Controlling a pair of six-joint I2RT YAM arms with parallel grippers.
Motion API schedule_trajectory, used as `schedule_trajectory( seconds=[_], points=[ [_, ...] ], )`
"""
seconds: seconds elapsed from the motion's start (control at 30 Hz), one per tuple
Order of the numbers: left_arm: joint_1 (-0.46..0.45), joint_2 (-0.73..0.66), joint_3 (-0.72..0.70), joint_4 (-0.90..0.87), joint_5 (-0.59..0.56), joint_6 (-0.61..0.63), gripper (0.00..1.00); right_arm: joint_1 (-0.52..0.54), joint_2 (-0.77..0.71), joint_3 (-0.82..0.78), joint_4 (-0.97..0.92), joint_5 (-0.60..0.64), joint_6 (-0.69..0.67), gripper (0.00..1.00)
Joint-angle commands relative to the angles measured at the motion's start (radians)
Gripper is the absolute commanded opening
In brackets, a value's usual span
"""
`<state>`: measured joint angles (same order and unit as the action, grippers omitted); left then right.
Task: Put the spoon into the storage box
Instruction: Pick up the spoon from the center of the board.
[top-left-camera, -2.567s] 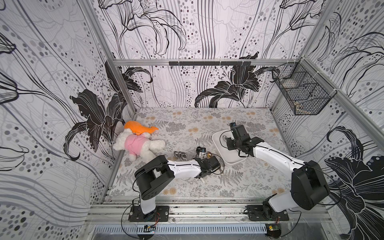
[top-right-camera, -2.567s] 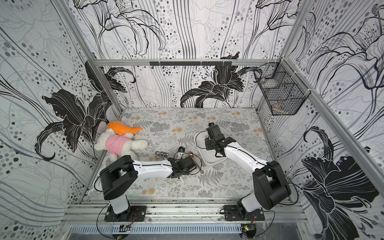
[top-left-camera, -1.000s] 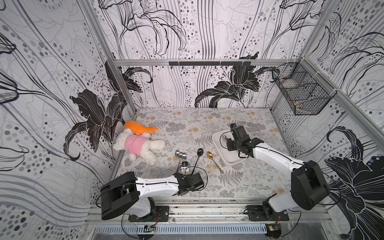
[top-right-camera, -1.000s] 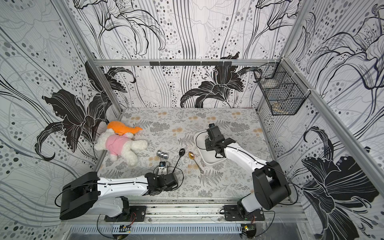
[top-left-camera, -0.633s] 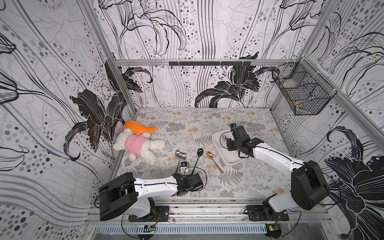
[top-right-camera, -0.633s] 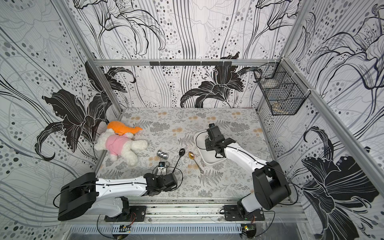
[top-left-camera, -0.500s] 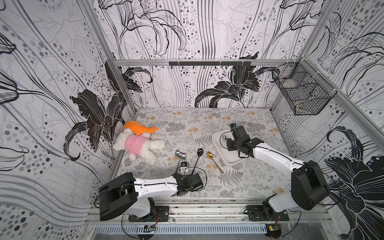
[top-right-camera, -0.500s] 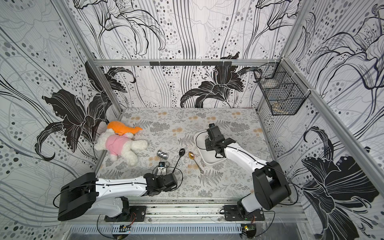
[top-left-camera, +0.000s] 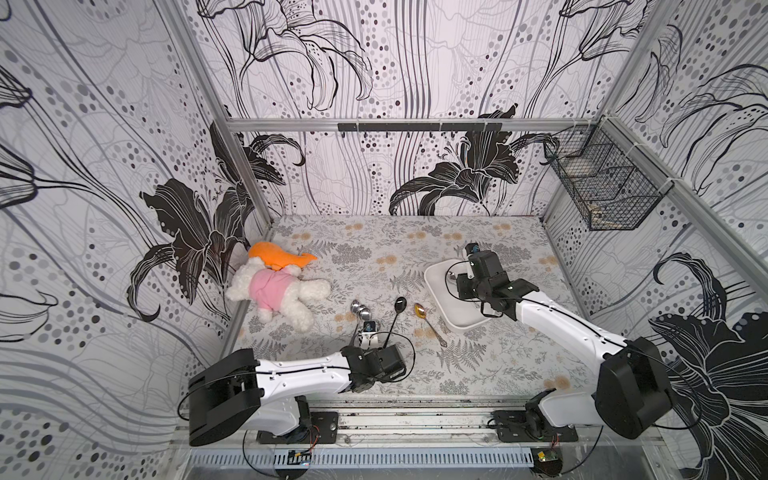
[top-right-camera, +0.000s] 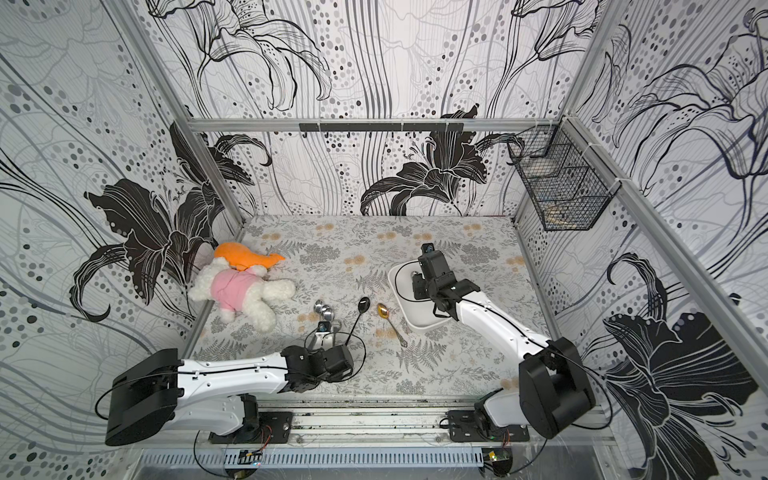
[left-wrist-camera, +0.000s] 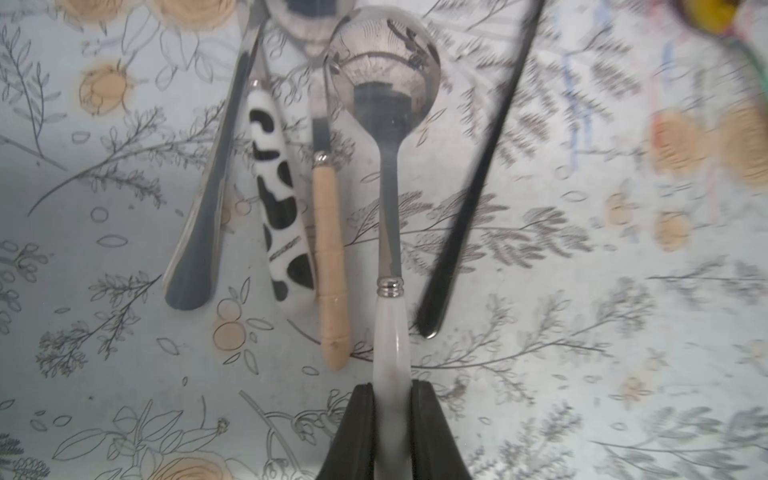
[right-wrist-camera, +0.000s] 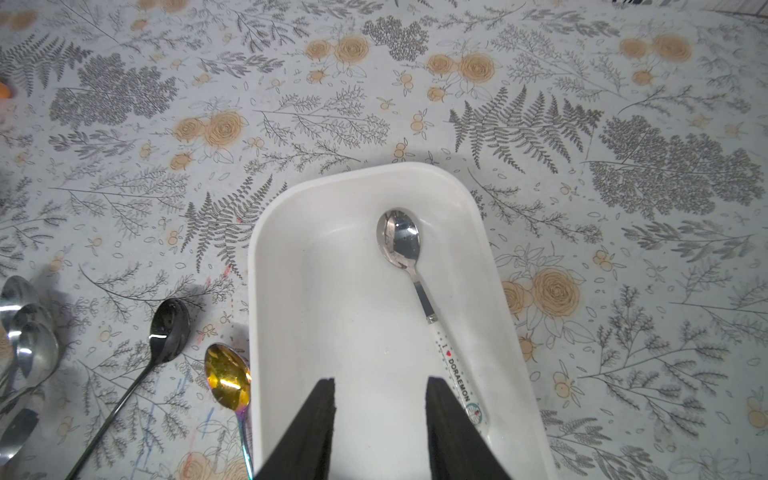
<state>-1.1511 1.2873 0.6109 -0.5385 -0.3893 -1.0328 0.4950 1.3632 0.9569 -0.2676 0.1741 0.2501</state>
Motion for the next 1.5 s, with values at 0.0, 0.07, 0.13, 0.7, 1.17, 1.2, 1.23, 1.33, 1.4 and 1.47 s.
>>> schedule_trajectory(
  seconds=[0.0, 0.07, 0.13, 0.7, 1.17, 1.2, 1.23, 1.33, 1.4, 1.47],
  points=[
    [0.006, -0.06, 0.04, 0.193, -0.052, 0.148, 0.0, 0.003, -0.061, -0.032, 0.063, -0.037, 0.02, 0.41],
    [0.014, -0.08, 0.044, 0.301, -0.043, 0.256, 0.0, 0.002, -0.094, -0.049, 0.097, -0.08, 0.012, 0.41],
    [0.024, -0.089, 0.054, 0.388, -0.03, 0.359, 0.0, 0.004, -0.131, -0.073, 0.14, -0.129, 0.005, 0.41],
    [0.403, 0.029, -0.002, 1.19, 0.802, 0.606, 0.0, 0.006, -0.373, -0.314, 0.551, -0.671, -0.022, 0.42],
    [0.476, 0.115, 0.004, 1.373, 1.055, 0.519, 0.0, 0.012, -0.275, -0.308, 0.638, -0.878, 0.029, 0.45],
    [0.48, 0.115, 0.006, 1.381, 1.064, 0.516, 0.0, 0.014, -0.273, -0.31, 0.639, -0.877, 0.029, 0.44],
    [0.484, 0.117, 0.004, 1.396, 1.076, 0.504, 0.0, 0.014, -0.274, -0.312, 0.644, -0.879, 0.031, 0.44],
    [0.491, 0.128, 0.001, 1.439, 1.108, 0.474, 0.0, 0.016, -0.268, -0.318, 0.671, -0.921, 0.044, 0.44],
    [0.495, 0.137, 0.0, 1.46, 1.122, 0.462, 0.0, 0.019, -0.265, -0.317, 0.677, -0.931, 0.046, 0.42],
    [0.495, 0.148, -0.003, 1.478, 1.134, 0.455, 0.0, 0.02, -0.26, -0.314, 0.678, -0.94, 0.045, 0.39]
  ],
)
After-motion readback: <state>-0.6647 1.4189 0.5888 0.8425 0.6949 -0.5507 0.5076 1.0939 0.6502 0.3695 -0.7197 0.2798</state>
